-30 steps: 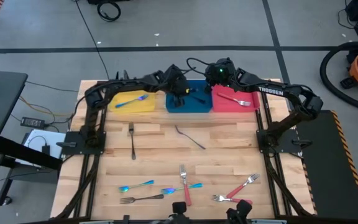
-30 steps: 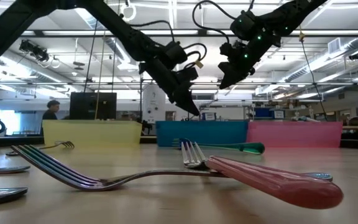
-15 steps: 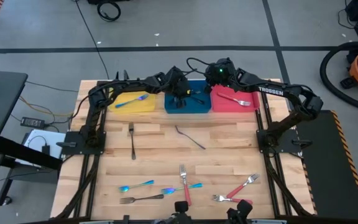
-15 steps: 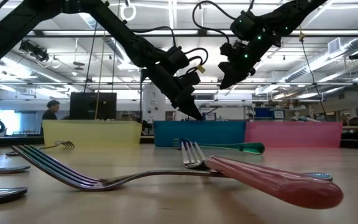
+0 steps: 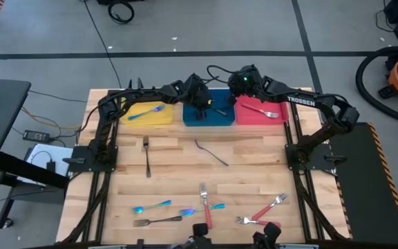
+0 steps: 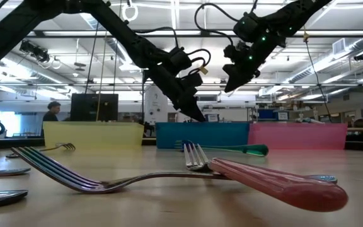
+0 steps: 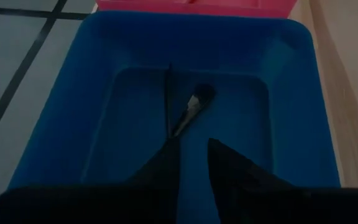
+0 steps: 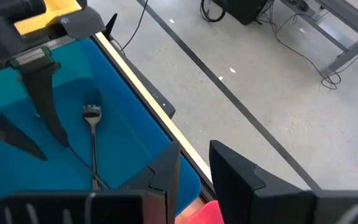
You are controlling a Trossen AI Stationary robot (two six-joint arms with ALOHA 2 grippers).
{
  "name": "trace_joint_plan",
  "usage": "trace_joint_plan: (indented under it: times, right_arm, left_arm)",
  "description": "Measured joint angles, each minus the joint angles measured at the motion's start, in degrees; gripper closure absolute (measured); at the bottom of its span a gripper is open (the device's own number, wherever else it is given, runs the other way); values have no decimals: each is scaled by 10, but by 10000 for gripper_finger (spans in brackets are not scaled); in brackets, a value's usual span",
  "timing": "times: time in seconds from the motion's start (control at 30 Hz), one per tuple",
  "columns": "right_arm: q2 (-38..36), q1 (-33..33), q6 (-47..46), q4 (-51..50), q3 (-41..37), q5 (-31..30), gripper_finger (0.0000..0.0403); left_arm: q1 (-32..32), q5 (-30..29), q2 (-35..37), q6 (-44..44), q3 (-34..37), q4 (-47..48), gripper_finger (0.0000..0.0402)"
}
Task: Sort silverware by color (type)
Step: Put the blue fork into the yellow bin
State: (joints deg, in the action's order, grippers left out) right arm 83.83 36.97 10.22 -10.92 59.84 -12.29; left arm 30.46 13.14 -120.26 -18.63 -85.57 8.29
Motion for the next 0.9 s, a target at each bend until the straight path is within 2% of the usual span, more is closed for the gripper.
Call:
trace_joint_plan:
  times: [0.23, 0.3, 0.57, 0.8, 0.9]
  right_arm:
    - [0, -5, -17, -35, 0, 3, 308]
    - [0, -10, -35, -47, 0, 25, 308]
    - [0, -55, -111, -99, 0, 179, 308]
    - [16, -116, -116, -98, -21, 208, 308]
    - [35, -138, -116, -55, -39, 214, 308]
  left_arm:
    - [6, -2, 75, 0, 1, 105, 320]
    - [9, -2, 105, -1, 1, 153, 320]
    - [9, -5, 224, -30, 1, 351, 320]
    - [8, -15, 282, -25, 1, 465, 320]
    - [8, -15, 283, -13, 0, 506, 320]
